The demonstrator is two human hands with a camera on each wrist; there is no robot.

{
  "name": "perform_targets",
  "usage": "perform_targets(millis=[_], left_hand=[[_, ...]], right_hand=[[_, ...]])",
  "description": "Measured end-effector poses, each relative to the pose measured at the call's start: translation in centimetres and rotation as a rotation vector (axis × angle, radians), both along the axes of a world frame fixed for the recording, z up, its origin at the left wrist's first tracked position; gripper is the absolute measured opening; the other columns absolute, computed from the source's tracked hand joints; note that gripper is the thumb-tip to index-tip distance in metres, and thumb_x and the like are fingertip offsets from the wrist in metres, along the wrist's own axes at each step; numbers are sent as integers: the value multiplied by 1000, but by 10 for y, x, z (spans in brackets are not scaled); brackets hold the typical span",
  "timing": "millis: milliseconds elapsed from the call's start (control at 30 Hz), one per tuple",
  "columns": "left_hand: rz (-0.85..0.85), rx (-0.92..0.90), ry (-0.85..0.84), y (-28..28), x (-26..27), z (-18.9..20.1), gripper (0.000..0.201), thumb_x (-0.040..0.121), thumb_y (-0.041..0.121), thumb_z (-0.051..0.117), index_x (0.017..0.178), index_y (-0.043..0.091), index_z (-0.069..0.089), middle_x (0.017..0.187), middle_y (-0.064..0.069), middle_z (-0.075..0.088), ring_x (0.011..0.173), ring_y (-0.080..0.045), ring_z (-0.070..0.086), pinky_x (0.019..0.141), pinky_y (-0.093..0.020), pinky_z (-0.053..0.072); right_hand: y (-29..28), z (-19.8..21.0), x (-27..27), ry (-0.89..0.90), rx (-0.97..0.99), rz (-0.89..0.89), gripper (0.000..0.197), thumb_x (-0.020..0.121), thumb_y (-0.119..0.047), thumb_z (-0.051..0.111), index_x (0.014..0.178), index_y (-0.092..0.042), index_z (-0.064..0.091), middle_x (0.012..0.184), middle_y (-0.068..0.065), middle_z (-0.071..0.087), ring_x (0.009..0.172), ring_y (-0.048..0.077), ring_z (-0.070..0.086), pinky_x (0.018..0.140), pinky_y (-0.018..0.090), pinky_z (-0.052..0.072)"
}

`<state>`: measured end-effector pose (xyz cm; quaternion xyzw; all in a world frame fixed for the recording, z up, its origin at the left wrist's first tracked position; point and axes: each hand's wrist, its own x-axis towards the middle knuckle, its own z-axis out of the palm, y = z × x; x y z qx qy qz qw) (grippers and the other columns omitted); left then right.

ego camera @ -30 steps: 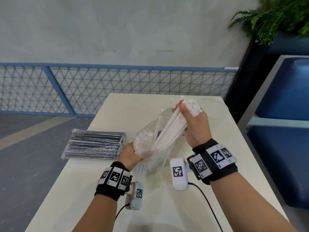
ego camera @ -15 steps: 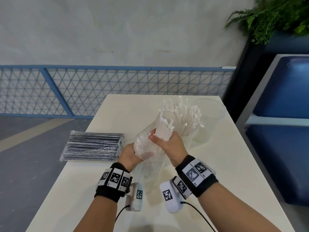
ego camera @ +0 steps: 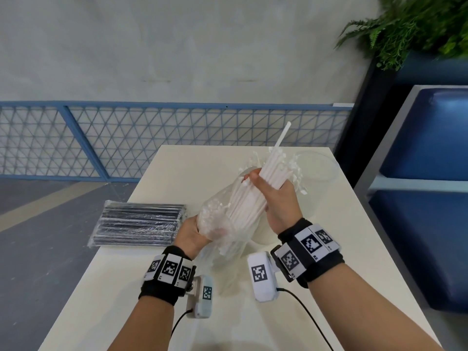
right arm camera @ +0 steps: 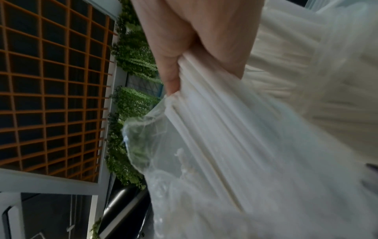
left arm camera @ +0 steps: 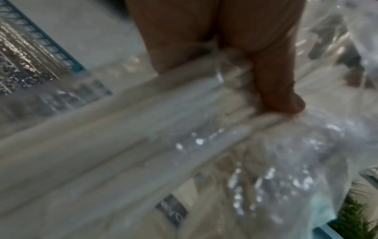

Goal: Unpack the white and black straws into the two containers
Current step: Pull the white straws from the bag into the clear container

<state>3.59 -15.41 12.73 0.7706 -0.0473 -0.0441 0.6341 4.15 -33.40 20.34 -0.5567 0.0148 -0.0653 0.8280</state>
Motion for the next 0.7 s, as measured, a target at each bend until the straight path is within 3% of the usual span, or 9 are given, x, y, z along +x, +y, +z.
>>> perform_targets(millis=[133,200,267,367,433,567,633,700], left_hand=[[3,40,-18,-2,1,0,25,69,6,77,83,24,66,75,11,71,72,-3,68,64,-16,53],[-34,86,-26,-4,2,1,22,71,9,77,85,22,66,80,7,70,77,-9,68,69,-22,54],[-50,98,-25,-3,2,1,19,70,9,78,82,20,67,72,9,71,73,-6,68,67,-19,54],[-44,41,-1,-1,3,1,23,68,4,78,79,22,67,62,20,70,64,7,65,59,-9,49],[-28,-21,24,0,3,1,28,67,0,78,82,21,66,63,23,69,65,9,65,58,-8,49],[-17,-95,53,1,6,0,41,49,22,85,85,21,67,70,19,72,71,4,67,62,-12,52],[2,-119,54,-1,9,-1,31,63,3,81,83,20,64,62,21,70,64,9,65,57,-9,50],[33,-119,53,-3,10,-2,32,67,-8,76,79,18,63,56,21,68,58,10,63,53,-7,48]], right_hand=[[5,-21,-11,91,-126,230,25,71,-12,75,95,-11,67,91,4,71,92,19,68,85,33,54],[14,-29,-18,124,-217,221,22,73,-6,74,94,-11,67,94,8,70,93,21,67,84,33,55],[17,-30,-18,150,-237,142,17,76,-7,74,91,-10,68,95,13,70,96,28,67,88,39,54],[13,-16,-12,115,-104,82,11,74,-12,75,83,-10,68,86,15,68,93,37,65,91,53,50],[7,-5,-6,88,16,44,8,75,-8,72,81,-8,66,80,12,67,85,32,64,90,57,48],[-8,16,0,52,171,-89,6,82,0,63,83,-6,62,81,5,64,73,18,66,78,34,54],[-14,21,1,44,243,-131,8,83,0,61,83,-8,62,85,6,64,76,19,67,75,32,55],[-20,24,3,37,297,-177,9,84,0,60,85,-9,61,84,6,65,78,21,67,71,29,57]])
